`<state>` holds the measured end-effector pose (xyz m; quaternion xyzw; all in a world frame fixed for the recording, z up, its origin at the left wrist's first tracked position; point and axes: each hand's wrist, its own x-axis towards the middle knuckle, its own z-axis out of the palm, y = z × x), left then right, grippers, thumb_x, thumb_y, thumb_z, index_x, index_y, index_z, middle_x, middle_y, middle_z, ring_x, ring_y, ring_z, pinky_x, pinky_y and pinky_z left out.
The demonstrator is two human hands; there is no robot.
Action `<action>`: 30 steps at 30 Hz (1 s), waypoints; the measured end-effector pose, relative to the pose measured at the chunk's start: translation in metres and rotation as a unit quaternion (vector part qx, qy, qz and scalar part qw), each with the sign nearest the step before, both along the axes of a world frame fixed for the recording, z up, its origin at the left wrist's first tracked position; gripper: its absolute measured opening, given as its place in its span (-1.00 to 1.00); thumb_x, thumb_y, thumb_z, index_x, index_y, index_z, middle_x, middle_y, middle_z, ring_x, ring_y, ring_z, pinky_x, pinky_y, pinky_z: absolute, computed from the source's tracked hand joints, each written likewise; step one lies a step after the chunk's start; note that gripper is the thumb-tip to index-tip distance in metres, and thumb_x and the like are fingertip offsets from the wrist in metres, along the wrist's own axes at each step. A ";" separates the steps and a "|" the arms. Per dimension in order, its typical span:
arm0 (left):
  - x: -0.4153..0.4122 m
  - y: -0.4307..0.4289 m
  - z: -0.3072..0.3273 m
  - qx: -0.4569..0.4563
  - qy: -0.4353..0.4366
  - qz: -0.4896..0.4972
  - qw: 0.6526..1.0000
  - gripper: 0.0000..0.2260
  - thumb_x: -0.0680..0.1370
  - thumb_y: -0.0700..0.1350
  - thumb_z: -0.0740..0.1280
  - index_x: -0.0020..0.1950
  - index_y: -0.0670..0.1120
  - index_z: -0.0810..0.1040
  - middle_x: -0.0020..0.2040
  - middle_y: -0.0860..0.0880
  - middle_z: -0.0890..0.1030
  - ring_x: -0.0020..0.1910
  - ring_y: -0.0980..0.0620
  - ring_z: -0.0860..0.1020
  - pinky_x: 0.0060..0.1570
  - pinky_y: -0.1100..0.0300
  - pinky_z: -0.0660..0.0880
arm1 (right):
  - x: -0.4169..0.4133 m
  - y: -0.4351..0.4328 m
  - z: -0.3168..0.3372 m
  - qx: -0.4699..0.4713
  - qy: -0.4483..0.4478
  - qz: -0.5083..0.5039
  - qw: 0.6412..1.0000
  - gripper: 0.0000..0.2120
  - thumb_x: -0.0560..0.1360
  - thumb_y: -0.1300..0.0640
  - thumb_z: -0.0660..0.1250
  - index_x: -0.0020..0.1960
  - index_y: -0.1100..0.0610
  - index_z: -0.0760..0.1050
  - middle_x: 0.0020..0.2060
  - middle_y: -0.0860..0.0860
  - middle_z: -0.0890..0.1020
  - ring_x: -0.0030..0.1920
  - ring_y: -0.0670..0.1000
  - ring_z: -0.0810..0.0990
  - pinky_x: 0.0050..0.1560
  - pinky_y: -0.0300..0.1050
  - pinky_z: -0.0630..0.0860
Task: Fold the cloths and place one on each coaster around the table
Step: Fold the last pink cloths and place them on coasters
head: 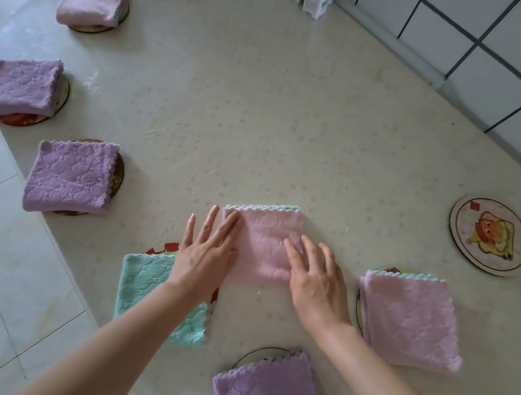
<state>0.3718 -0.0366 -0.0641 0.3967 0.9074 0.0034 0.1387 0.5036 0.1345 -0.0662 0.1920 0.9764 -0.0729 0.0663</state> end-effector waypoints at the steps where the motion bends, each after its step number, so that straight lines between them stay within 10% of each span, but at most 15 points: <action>1: -0.003 0.000 0.001 0.004 -0.007 0.005 1.000 -0.47 0.64 -0.01 0.06 0.57 -0.01 -0.04 0.56 0.09 -0.08 0.51 -0.07 -0.23 0.46 -0.15 -0.22 | 0.003 0.001 0.001 0.007 0.001 -0.008 1.000 -0.34 0.29 0.30 0.46 0.35 0.05 0.41 0.21 0.12 0.52 0.10 0.25 0.50 -0.05 0.05 0.56; 10: -0.040 0.025 0.014 0.070 -0.037 0.010 0.997 -0.61 0.55 -0.04 0.27 0.37 -0.05 0.37 0.38 -0.03 0.40 0.41 -0.13 0.28 0.34 0.01 0.23 | 0.002 -0.008 0.025 -0.246 0.008 -0.251 0.936 -0.63 0.54 0.09 0.24 0.31 0.19 0.33 0.17 0.14 0.46 0.15 0.16 0.48 0.13 -0.04 0.41; 17: -0.059 0.041 0.015 0.083 -0.121 0.122 0.982 -0.67 0.56 -0.05 0.10 0.11 -0.11 0.60 0.08 -0.09 0.57 0.10 -0.14 0.44 0.10 0.07 0.39 | -0.023 -0.014 0.032 -0.388 -0.013 -0.394 0.833 -0.66 0.48 0.08 0.32 0.16 0.19 0.32 0.01 0.09 0.50 -0.02 0.13 0.51 -0.17 -0.20 0.31; 24: -0.051 0.034 0.034 0.182 -0.194 0.194 0.944 -0.87 0.51 -0.25 0.33 0.02 -0.19 0.62 -0.02 -0.16 0.60 -0.04 -0.09 0.53 -0.07 0.21 0.35 | -0.006 -0.014 0.039 -0.423 -0.008 -0.385 0.820 -0.64 0.43 0.04 0.34 -0.43 0.09 0.24 -0.48 -0.03 0.37 -0.36 0.04 0.37 -0.42 -0.14 0.23; 30: -0.027 0.051 0.056 0.200 -0.227 0.224 0.927 -0.91 0.52 -0.19 0.35 0.00 -0.09 0.62 -0.10 -0.10 0.62 -0.17 -0.06 0.52 -0.17 0.18 0.36 | 0.021 0.026 0.056 -0.477 0.061 -0.375 0.792 -0.76 0.37 -0.06 0.32 -0.22 0.13 0.48 -0.27 0.06 0.59 -0.20 0.09 0.63 -0.11 0.06 0.62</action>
